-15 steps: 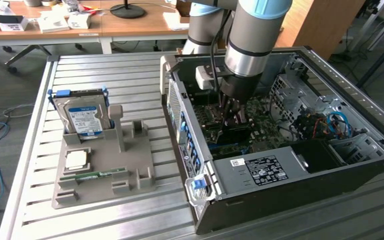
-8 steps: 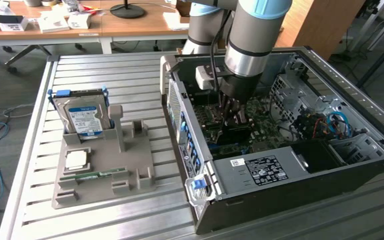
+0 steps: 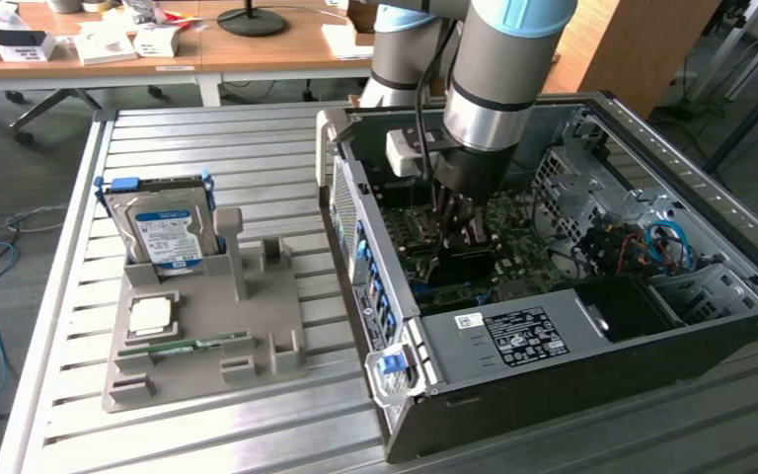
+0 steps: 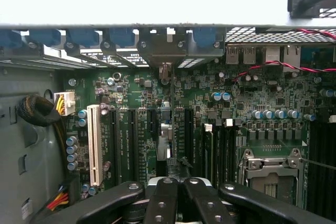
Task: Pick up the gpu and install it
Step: 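Press down on the gpu until it lock into place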
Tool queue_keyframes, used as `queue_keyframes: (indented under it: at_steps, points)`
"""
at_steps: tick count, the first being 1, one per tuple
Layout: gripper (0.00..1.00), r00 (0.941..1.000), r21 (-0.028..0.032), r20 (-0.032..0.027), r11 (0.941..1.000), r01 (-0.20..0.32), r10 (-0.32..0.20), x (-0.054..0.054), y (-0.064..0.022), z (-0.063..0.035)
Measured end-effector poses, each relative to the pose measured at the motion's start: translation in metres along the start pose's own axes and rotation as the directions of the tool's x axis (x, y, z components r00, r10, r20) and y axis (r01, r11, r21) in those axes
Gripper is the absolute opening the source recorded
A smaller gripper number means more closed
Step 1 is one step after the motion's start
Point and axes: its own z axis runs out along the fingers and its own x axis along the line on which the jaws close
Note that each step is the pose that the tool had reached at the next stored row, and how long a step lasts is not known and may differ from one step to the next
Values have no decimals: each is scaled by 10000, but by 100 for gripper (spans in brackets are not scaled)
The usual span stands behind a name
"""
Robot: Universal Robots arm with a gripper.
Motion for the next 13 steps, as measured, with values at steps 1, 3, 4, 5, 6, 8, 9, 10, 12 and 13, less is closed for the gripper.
queue_keyframes:
  at_steps: [1,3,4,5,6,8,9,10,12,13]
  points:
    - [11,10000,-1,-1,10000,0,0,0,1,0]
    - [11,10000,0,-1,10000,0,0,0,1,2]
    - [11,10000,0,0,10000,-1,1,0,1,4]
    - [11,10000,0,1,10000,0,0,0,1,4]
    - [11,10000,1,1,10000,0,0,0,1,5]
    - [11,10000,3,6,10000,-1,1,-1,1,-3]
    - [11,10000,2,5,10000,-1,1,-1,0,-17]
    - [11,10000,1,1,10000,-1,1,-1,0,-33]
    - [11,10000,1,2,10000,-1,1,-1,0,-64]
    - [11,10000,1,2,10000,-1,1,-2,0,-82]
